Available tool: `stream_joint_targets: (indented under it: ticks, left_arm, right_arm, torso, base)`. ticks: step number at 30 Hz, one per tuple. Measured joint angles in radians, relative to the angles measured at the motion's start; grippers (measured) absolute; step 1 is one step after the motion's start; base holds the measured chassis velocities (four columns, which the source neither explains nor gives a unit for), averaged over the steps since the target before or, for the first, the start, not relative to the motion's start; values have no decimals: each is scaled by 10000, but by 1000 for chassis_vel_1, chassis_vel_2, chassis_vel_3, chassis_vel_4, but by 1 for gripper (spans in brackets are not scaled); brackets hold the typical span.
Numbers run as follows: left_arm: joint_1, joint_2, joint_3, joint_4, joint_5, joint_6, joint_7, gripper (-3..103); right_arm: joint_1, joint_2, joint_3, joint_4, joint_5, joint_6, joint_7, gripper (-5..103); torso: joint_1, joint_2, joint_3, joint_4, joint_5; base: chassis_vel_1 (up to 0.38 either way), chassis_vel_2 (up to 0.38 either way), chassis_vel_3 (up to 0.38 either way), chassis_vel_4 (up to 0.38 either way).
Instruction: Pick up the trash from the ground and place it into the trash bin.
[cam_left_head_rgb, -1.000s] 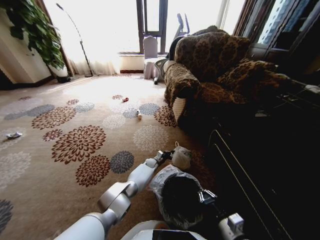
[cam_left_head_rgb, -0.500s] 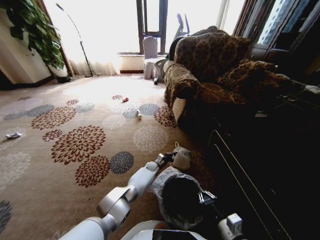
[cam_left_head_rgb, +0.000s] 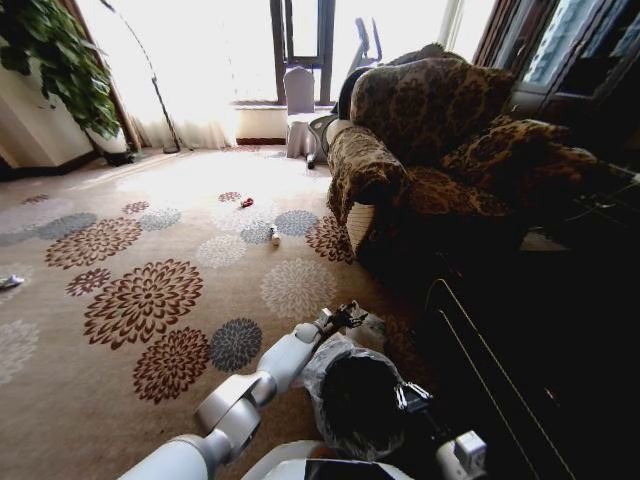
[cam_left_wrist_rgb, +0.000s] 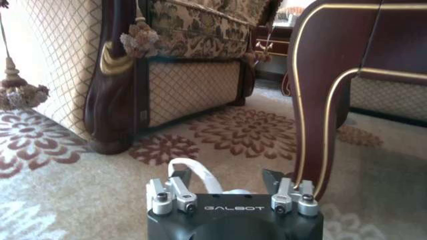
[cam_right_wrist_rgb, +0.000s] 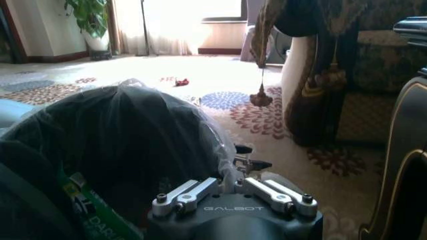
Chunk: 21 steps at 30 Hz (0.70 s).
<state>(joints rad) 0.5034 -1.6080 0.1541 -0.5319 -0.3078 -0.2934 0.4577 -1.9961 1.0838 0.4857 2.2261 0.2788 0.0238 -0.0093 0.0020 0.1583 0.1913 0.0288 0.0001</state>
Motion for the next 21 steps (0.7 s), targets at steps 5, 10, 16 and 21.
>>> stream_joint_targets:
  ticks: [5,10,16,21]
  left_arm:
    - [18,0,154,-215,-137,202,76,93]
    - [186,10,560,-876,207,44,397,100]
    - [327,273,691,-1092,467,-104,616,100]
    - [306,23,573,-817,929,289,0,101]
  right_arm:
    - [-243,105,0,175,-95,13,-46,2]
    - [-631,307,108,221,-95,166,-34,2]
    - [-761,414,55,97,-97,183,64,2]
    - [-559,405,-18,107,-92,29,93,2]
  torso:
    - [0,1,0,0,0]
    - [5,0,4,1,-1]
    - [3,1,3,6,4]
    - [4,1,3,-1,-3]
  base:
    - [16,-17,-25,11]
    - [0,0,0,0]
    - [0,0,0,0]
    - [0,0,0,0]
